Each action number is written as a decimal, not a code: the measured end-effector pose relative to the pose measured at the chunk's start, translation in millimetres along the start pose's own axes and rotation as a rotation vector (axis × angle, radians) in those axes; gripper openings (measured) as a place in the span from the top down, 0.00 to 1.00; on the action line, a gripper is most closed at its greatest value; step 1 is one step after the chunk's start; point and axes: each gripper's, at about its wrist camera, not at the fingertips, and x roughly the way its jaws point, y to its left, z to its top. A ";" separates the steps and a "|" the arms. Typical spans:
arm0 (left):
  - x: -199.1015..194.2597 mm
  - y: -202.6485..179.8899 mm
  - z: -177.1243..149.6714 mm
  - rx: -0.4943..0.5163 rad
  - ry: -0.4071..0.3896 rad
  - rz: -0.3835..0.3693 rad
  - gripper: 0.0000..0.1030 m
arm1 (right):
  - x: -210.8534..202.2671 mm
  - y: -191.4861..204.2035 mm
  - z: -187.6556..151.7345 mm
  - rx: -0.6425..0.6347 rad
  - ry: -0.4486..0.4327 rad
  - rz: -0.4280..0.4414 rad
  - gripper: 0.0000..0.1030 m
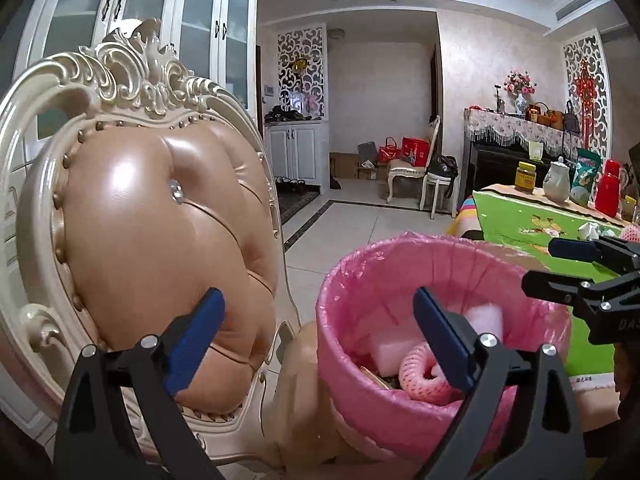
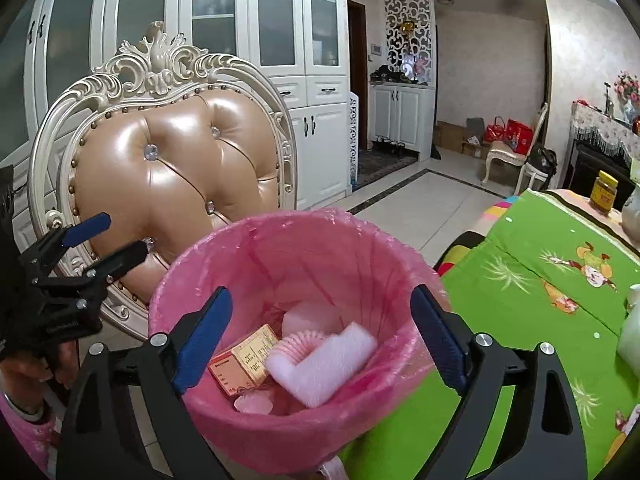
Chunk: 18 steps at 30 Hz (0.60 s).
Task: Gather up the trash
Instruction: 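Open both tools to drop the box and foam sleeve into the basket, then move both open tools back over the table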
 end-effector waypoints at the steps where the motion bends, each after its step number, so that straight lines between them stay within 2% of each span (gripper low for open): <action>1: -1.8 -0.7 -0.4 -0.001 -0.003 -0.004 0.07 | -3.8 -1.5 -0.3 0.001 -0.004 -0.005 0.17; 6: -8.0 -29.4 3.7 0.005 0.000 -0.078 0.05 | -32.7 -17.6 -6.5 -0.005 -0.023 -0.065 0.17; 10: -11.6 -79.6 6.8 0.084 -0.002 -0.164 0.05 | -57.4 -42.8 -19.0 0.016 -0.024 -0.139 0.15; 18: -18.7 -183.8 13.7 0.145 0.039 -0.351 0.05 | -123.9 -136.4 -58.7 0.183 -0.032 -0.322 0.13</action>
